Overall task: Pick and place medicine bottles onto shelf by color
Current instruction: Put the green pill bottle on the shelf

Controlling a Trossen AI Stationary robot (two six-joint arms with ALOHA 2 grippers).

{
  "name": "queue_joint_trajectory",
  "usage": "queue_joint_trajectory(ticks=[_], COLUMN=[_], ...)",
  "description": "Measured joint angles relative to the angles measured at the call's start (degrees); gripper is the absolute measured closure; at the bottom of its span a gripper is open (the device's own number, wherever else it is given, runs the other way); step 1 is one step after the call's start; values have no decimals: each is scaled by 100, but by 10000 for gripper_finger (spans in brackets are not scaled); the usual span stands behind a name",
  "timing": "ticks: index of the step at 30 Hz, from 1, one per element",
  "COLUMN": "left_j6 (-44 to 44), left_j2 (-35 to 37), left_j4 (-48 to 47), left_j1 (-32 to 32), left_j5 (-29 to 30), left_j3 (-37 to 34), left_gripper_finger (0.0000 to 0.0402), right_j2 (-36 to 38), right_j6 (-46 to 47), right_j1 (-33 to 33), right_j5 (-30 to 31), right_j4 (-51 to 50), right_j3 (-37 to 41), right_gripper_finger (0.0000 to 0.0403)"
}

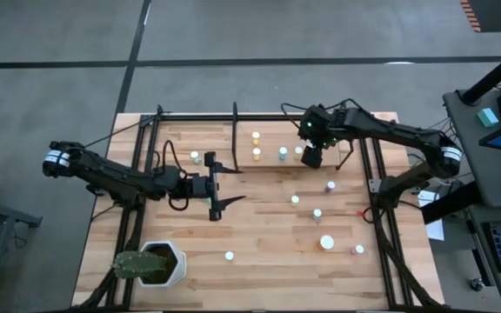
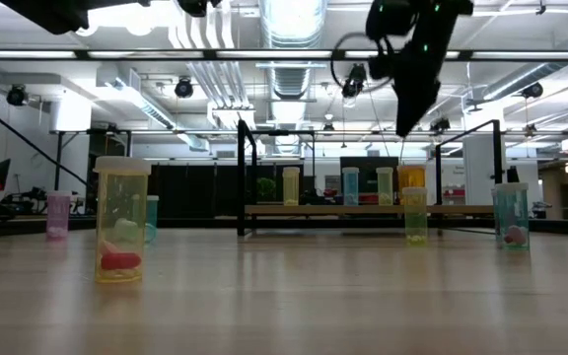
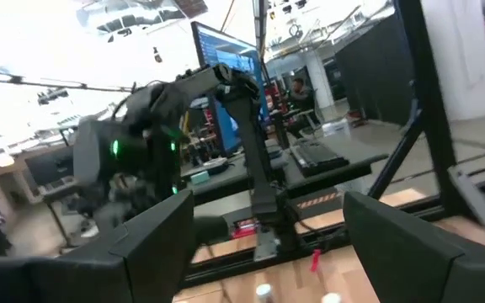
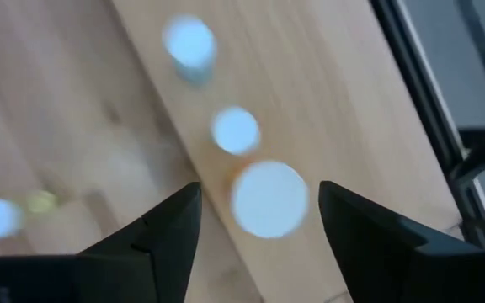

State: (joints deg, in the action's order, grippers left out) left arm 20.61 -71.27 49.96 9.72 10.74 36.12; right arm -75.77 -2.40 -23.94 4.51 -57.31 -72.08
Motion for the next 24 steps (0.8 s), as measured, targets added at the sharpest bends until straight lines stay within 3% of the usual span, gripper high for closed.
queue_joint_trajectory(ticks=[6,9,12,19,24], left_j6=[-1202,-1823,-2026,-2056,-2070], left_j2=[-87,-91,-96,-328,-797], left_j4=[-138,-1103,-2786,-7840,-10317], left_j1=[4,4,4,94,100], left_j5=[-4,-3,-5,-12,-11], left_j3=[8,233,722,2483,2834], left_gripper_finger=[114,114,114,114,114], right_j2=[639,927,1162,1548,1664], right_j6=[595,770,772,785,539], right_j1=[1018,1683,2338,3461,3922], right_j5=[3,129,541,1657,1946], right_j4=[675,1353,1927,2722,3552], right_j3=[167,450,736,1197,1584], right_gripper_finger=[179,179,179,179,179])
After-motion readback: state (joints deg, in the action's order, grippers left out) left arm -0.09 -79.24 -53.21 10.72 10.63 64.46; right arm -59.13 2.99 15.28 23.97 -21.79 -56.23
